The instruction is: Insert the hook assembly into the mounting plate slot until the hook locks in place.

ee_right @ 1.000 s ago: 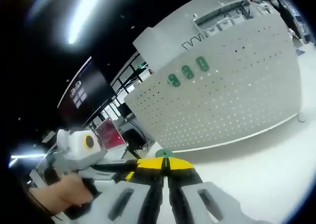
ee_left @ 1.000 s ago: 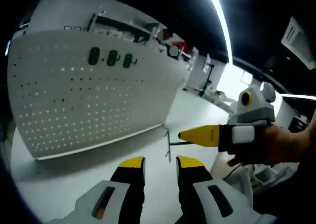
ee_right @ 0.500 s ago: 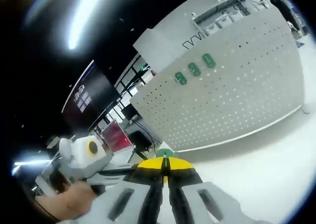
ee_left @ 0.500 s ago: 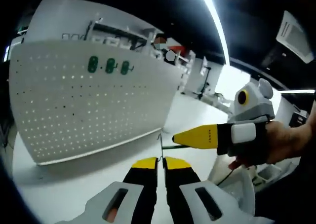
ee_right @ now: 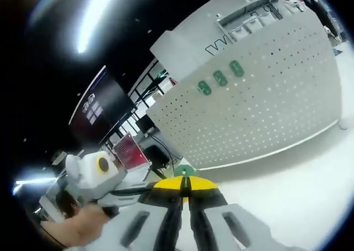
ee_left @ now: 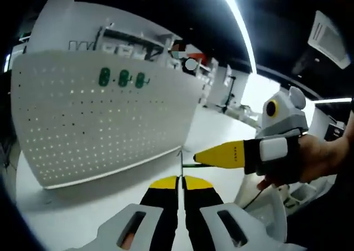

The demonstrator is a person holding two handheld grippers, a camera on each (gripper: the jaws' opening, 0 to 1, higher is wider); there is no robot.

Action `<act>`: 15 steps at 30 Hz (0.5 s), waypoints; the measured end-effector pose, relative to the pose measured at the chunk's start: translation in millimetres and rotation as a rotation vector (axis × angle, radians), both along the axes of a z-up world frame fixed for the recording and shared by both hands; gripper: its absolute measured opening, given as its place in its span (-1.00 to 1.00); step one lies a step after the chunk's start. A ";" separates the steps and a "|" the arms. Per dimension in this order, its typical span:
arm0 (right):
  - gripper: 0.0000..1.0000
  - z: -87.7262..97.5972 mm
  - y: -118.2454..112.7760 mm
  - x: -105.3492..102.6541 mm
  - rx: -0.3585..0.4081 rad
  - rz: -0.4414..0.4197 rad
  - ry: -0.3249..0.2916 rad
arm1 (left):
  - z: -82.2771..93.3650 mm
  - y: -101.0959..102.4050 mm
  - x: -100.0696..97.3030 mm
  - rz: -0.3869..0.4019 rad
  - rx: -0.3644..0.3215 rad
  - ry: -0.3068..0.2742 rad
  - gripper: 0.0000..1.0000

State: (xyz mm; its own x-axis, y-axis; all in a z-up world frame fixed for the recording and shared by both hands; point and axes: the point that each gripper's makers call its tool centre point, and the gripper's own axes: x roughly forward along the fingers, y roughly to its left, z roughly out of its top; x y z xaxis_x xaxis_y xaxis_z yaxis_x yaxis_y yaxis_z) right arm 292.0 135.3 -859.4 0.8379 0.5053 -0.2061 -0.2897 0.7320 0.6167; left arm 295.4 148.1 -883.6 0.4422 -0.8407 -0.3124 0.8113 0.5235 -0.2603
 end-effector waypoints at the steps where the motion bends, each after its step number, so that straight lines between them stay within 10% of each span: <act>1: -1.00 2.5 0.2 0.3 0.000 0.003 -0.005 | 4.4 0.5 1.4 0.007 -0.006 -0.015 -0.97; 15: -0.87 32.6 1.7 -10.7 -0.010 0.053 -0.102 | 30.0 29.9 28.6 0.150 -0.037 -0.080 -0.97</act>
State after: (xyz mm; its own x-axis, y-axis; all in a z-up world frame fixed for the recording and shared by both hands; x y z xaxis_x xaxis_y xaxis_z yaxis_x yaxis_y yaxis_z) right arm 281.3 137.0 -826.8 0.8270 0.5479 -0.1265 -0.3890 0.7199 0.5748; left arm 324.0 177.9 -853.6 0.5861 -0.7736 -0.2410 0.7434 0.6317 -0.2198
